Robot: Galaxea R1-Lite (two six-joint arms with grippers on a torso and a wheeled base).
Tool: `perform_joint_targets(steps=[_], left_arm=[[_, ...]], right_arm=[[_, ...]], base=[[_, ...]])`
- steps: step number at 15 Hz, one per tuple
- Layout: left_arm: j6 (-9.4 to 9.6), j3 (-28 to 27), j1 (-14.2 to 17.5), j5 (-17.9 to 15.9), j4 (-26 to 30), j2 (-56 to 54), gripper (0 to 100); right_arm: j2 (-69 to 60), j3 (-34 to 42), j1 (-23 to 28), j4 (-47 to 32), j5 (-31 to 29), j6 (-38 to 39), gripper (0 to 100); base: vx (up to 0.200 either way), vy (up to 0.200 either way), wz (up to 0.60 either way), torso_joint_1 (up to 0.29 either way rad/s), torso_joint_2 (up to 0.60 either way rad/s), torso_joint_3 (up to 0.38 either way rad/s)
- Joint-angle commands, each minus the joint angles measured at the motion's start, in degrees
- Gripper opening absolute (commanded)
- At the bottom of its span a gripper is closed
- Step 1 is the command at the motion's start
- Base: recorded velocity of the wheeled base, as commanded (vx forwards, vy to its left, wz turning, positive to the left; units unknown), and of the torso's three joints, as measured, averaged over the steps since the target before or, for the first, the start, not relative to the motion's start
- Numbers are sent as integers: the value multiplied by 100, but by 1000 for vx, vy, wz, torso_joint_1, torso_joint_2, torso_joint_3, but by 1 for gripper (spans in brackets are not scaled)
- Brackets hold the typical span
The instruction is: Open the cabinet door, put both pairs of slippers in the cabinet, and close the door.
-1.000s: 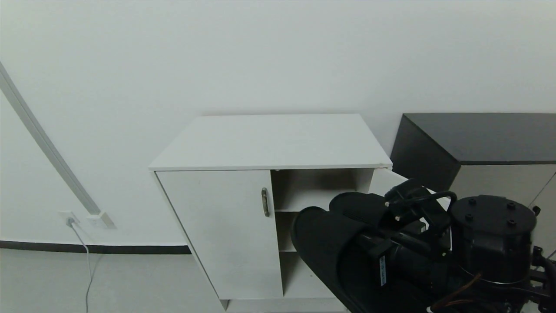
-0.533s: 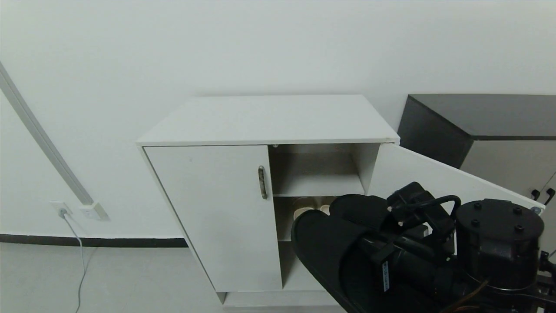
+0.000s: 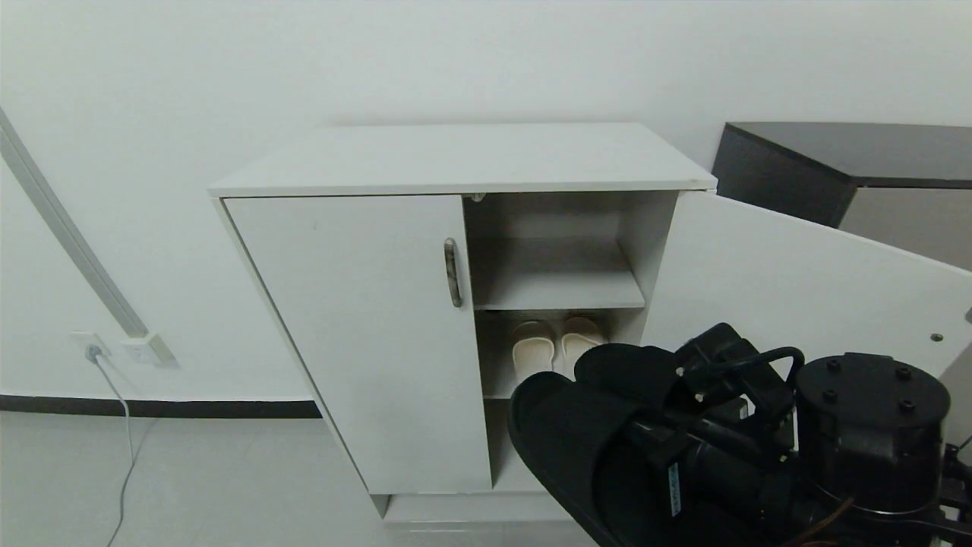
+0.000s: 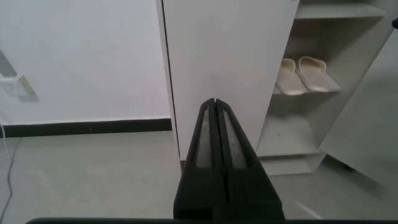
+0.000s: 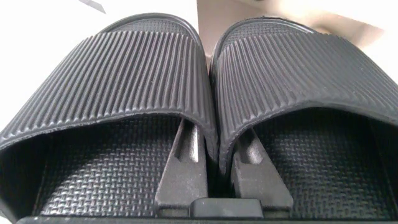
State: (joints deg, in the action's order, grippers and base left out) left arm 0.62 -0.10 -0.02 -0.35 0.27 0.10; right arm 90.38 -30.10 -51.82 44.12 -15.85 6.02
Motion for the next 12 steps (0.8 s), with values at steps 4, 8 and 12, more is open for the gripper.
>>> perform_joint_targets(steps=[4,8,12], left_arm=[[-1,1,2,0,0,-1,0],[-1,1,2,0,0,-1,0],[-18,1,2,9,0,-10,0]], right_arm=[[6,30,-109,9,-6,-5,0],[23,57,-162,53,-15,-119,0],[357,101,-188,528,-41,-119,0]], base=[[0,0,0,-99,450,360],[0,0,0,-28,439,399],[0,0,0,-1,195,194]])
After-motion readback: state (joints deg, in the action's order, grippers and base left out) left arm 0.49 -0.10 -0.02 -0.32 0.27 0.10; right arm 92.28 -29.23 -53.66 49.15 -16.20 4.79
